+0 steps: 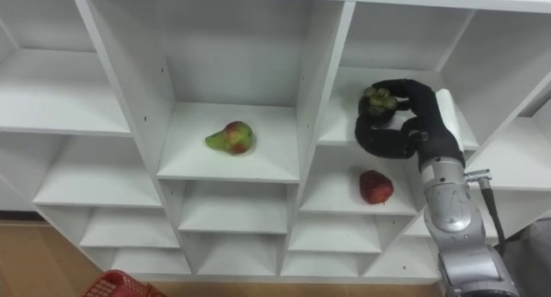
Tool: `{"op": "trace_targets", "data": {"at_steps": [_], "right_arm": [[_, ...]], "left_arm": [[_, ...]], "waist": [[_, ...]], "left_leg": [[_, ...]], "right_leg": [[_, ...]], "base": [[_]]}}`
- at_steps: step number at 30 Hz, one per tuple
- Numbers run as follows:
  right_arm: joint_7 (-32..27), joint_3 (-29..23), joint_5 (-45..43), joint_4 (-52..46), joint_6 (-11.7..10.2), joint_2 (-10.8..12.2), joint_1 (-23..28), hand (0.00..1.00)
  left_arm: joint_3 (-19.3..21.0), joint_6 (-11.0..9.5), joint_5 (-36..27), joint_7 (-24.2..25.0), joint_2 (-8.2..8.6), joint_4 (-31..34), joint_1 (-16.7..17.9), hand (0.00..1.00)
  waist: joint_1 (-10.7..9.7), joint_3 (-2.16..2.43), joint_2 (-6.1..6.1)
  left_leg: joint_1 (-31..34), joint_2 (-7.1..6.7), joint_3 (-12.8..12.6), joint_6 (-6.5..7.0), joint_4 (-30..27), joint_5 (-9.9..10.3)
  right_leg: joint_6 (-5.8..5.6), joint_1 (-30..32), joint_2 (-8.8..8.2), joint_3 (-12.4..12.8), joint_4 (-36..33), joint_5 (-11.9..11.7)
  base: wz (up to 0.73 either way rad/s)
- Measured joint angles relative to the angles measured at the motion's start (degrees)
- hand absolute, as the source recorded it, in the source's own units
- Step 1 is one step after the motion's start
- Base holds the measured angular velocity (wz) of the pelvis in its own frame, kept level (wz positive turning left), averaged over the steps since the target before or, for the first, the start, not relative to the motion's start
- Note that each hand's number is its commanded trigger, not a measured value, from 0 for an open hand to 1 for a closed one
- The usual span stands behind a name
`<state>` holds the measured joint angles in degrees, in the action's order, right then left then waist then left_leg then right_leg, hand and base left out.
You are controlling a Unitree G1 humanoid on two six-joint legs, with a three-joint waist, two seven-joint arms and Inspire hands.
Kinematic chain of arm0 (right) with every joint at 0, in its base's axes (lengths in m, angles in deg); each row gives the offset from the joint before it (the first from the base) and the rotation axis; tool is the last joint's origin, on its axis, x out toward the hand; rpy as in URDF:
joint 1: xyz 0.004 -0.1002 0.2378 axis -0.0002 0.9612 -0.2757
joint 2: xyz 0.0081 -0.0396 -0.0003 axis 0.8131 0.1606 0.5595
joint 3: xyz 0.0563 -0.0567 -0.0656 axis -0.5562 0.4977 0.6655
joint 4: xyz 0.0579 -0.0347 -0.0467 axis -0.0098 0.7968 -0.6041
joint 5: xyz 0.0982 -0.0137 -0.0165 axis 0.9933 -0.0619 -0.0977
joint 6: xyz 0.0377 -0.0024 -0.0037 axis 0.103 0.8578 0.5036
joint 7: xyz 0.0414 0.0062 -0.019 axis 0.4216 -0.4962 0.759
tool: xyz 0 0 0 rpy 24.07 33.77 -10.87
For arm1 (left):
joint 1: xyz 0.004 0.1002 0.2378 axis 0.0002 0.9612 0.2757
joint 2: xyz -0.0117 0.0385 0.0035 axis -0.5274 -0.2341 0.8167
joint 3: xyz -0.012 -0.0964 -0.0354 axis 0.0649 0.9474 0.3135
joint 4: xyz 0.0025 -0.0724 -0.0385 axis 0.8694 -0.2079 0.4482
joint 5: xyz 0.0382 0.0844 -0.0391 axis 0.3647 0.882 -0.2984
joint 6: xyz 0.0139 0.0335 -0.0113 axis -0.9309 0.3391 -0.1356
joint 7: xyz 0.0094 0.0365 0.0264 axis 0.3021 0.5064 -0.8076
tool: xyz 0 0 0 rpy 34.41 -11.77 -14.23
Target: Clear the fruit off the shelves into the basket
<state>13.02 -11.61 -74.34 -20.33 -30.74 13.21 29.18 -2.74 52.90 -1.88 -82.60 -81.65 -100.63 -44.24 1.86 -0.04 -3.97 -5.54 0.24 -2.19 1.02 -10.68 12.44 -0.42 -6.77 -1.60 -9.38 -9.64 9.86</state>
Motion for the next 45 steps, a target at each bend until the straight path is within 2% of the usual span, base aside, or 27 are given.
{"op": "trace_targets", "data": {"at_steps": [4,12,17,20,25,29,32,34,37,45], "right_arm": [[2.3,0.1,-0.4,-4.8,0.1,0.1,2.8,1.0],[6.9,0.7,-0.5,-16.3,0.8,0.7,10.1,1.0],[7.7,0.6,-0.5,-17.1,0.6,3.2,11.4,1.0],[9.5,0.3,-0.5,-19.0,0.5,4.8,13.0,1.0],[12.1,0.8,-0.4,-21.7,0.1,6.7,14.7,1.0],[14.2,2.1,-0.4,-23.4,0.2,6.5,16.2,1.0],[15.8,3.6,-0.2,-23.4,1.4,6.6,18.0,1.0],[17.9,6.0,-0.5,-23.4,2.4,6.4,19.5,1.0],[20.0,8.4,-0.6,-23.4,2.6,6.5,20.3,1.0],[20.2,9.1,-0.5,-23.4,2.6,6.6,20.1,1.0]], "left_arm": [[0.1,-0.1,-0.3,0.4,0.11,-0.6,-0.2,1.0],[0.0,-0.8,-0.4,-0.3,0.11,-0.6,-0.2,1.0],[-0.3,-1.2,-1.6,-1.2,0.25,-0.4,-0.7,1.0],[-0.2,-2.8,-1.7,-1.3,0.66,-0.4,-0.7,1.0],[-0.9,-3.1,-2.8,-0.9,1.18,-0.4,-0.9,1.0],[-2.7,-3.1,-5.0,-0.8,1.31,-0.4,-2.0,1.0],[-4.1,-3.1,-7.7,-0.4,1.32,0.0,-2.4,1.0],[-4.8,-3.1,-10.9,0.2,1.35,0.0,-3.0,1.0],[-5.5,-3.1,-13.3,0.3,1.35,-0.1,-3.8,1.0],[-5.5,-3.2,-14.0,1.8,1.38,-0.1,-4.3,1.0]], "waist": [[0.0,0.34,0.13],[0.1,0.15,0.73],[-0.7,0.14,0.76],[-0.8,0.37,1.04],[-1.9,0.54,1.54],[-2.2,0.62,2.04],[-2.3,0.58,2.36],[-2.1,0.36,2.69],[-1.6,0.07,3.13],[-1.3,0.04,3.14]], "left_leg": [[-0.1,0.0,-0.1,-0.01,-0.1,0.0],[-0.1,0.01,-0.5,0.0,0.1,0.0],[0.1,0.02,-0.9,0.0,0.3,0.0],[0.0,0.16,-1.9,0.0,0.3,0.0],[-0.1,0.19,-2.4,0.01,0.7,0.0],[0.0,0.2,-2.3,0.01,0.9,0.0],[-0.1,0.21,-2.4,0.01,0.9,0.0],[-0.1,0.21,-2.5,0.0,0.9,0.0],[0.4,0.15,-2.4,0.02,0.8,0.0],[1.9,0.17,-2.4,0.03,0.5,0.0]], "right_leg": [[0.0,0.0,-0.01,0.1,0.0,0.0],[0.0,0.2,0.0,0.5,0.0,0.0],[0.0,0.4,-0.01,0.7,-0.1,0.0],[0.03,0.9,0.08,1.5,-0.2,0.0],[0.05,1.3,0.17,2.2,-0.2,0.0],[0.05,1.4,0.2,2.2,-0.2,0.0],[0.05,1.4,0.22,2.3,-0.1,0.0],[0.05,1.4,0.22,2.3,-0.2,0.0],[0.05,2.0,0.16,2.5,-0.3,0.0],[0.05,3.4,0.1,2.1,-0.6,0.0]], "base": [[0.0],[-0.01],[-0.02],[-0.14],[-0.08],[0.0],[0.0],[0.0],[0.0],[0.01]]}}
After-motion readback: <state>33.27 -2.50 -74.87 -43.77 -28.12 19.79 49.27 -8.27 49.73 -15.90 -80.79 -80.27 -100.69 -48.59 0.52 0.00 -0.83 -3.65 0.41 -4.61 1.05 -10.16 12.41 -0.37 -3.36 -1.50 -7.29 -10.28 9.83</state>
